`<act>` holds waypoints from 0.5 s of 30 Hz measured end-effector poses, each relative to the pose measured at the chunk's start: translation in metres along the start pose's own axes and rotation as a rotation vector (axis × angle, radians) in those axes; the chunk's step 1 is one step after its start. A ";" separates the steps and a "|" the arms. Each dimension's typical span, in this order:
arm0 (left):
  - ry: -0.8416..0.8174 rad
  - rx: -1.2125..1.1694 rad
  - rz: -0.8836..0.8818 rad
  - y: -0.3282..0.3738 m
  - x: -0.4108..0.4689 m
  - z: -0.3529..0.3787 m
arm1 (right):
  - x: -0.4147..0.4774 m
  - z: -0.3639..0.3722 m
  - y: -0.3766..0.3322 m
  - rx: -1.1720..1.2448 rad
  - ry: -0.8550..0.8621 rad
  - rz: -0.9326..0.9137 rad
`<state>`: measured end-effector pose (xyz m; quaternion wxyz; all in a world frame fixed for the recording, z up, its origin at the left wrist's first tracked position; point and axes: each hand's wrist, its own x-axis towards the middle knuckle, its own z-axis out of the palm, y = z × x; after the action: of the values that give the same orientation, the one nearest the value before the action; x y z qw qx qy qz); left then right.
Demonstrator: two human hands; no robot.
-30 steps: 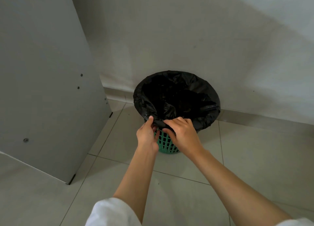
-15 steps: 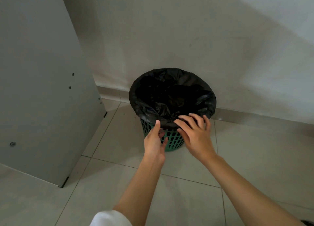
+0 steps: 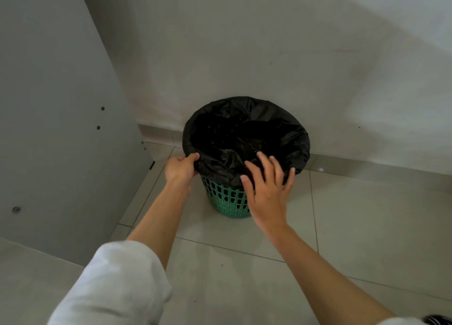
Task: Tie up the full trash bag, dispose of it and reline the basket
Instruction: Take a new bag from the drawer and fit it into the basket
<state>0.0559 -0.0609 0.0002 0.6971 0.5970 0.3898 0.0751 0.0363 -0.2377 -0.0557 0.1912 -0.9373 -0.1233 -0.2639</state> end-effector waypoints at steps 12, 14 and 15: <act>-0.415 -0.127 -0.174 -0.060 -0.102 0.045 | 0.024 -0.019 -0.002 0.897 0.024 0.954; -0.322 -0.068 -0.158 -0.071 -0.101 0.033 | 0.028 -0.019 -0.006 0.954 -0.007 0.967; -0.203 -0.078 -0.131 -0.077 -0.098 0.027 | 0.029 -0.018 -0.006 0.972 -0.024 0.964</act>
<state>-0.0219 -0.1586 -0.0242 0.7591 0.5472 0.3521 -0.0163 0.0505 -0.2363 -0.0245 0.6851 -0.6980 0.2013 -0.0538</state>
